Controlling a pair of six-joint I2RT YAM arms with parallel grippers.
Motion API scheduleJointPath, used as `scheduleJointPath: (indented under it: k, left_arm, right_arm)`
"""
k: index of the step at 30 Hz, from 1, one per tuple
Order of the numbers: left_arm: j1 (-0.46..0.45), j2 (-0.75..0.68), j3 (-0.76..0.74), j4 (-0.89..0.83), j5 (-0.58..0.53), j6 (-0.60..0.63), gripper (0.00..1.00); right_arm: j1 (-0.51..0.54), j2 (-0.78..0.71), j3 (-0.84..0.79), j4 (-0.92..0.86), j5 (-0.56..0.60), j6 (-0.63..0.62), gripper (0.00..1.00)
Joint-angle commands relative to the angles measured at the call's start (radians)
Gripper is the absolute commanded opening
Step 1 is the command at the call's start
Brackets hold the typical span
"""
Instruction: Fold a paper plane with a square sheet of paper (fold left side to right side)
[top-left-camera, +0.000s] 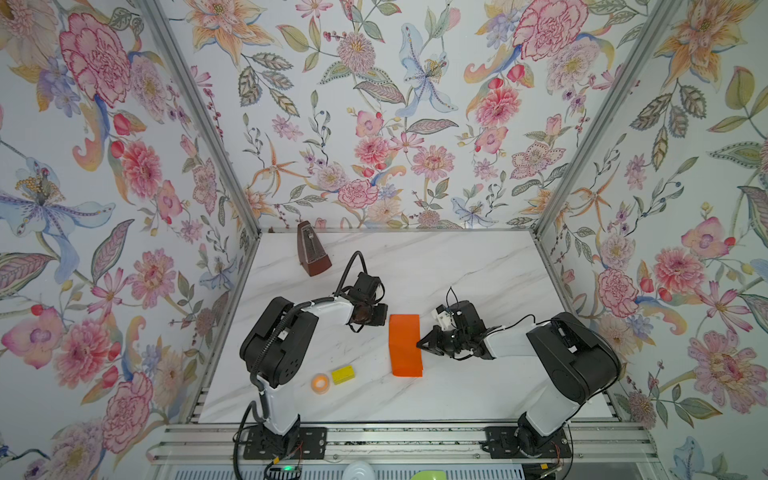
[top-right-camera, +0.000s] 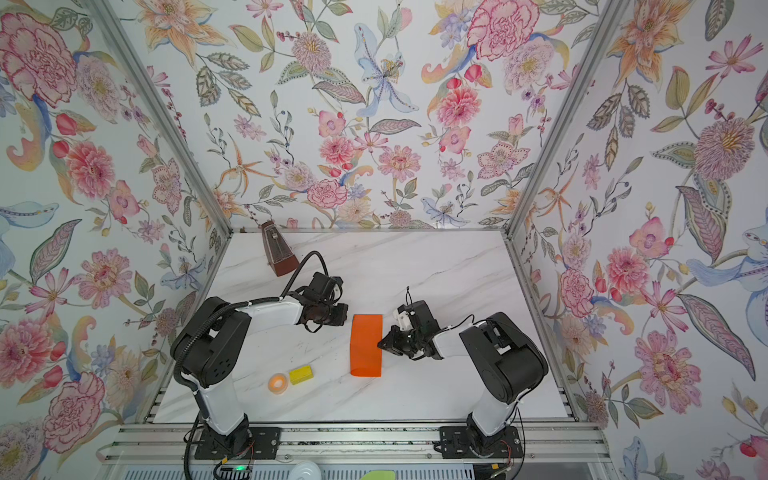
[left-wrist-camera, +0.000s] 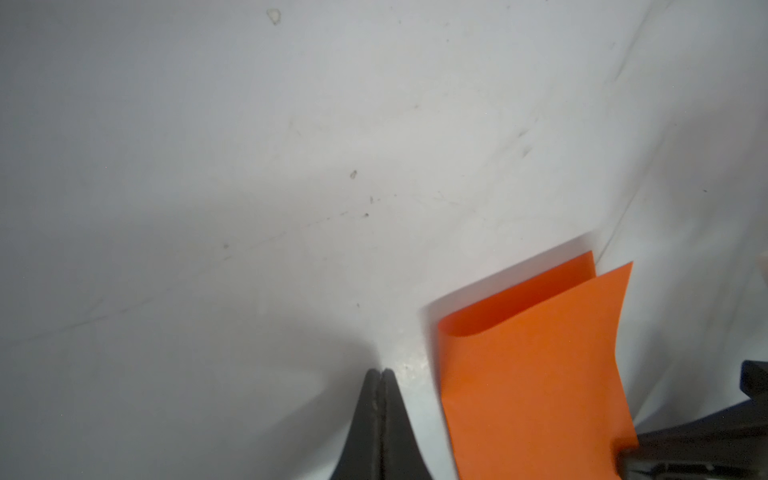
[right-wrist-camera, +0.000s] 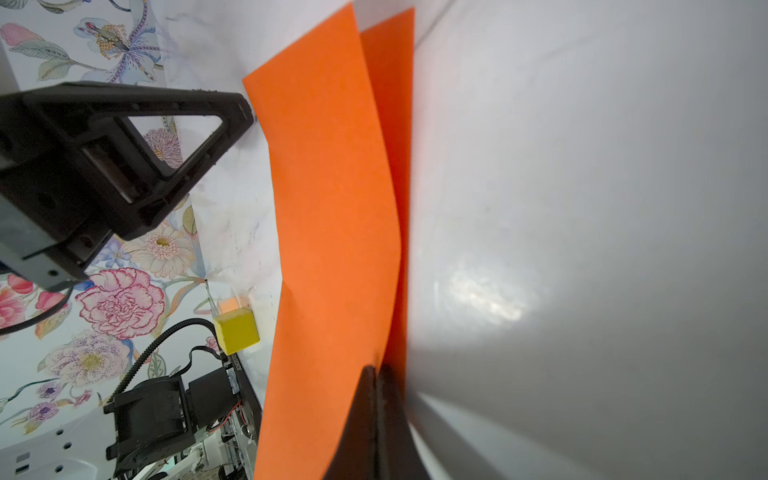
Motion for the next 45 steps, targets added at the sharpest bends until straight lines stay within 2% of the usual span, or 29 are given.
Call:
scheduleJointPath:
  k: [1,9,17,27,34,40,45]
  left_arm:
    - [-0.024,-0.058,-0.01,0.009,0.066,-0.018,0.03]
    - [-0.048,0.02,0.041,0.037,0.108,-0.034,0.03]
    - [-0.02,0.094,0.071,-0.064,-0.03,0.002,0.0]
    - [0.019,0.161,0.084,-0.062,-0.047,0.023,0.0]
    - [0.012,0.008,0.074,-0.111,-0.042,0.024,0.0]
    - [-0.108,-0.152,0.005,-0.137,-0.023,-0.024,0.01]
    - [-0.193,-0.203,-0.076,-0.112,-0.007,-0.084,0.01]
  right_arm:
    - [0.006,0.012,-0.034,-0.111,0.055,0.005,0.0]
    - [0.005,0.011,-0.028,-0.117,0.052,0.003,0.0]
    - [0.005,-0.003,-0.034,-0.132,0.056,-0.004,0.0]
    - [0.006,0.003,-0.034,-0.129,0.056,-0.002,0.0]
    - [0.006,0.003,-0.044,-0.121,0.06,0.0,0.0]
    - [0.005,0.008,-0.045,-0.114,0.058,0.002,0.0]
    - [0.004,0.014,-0.049,-0.113,0.055,0.0,0.0]
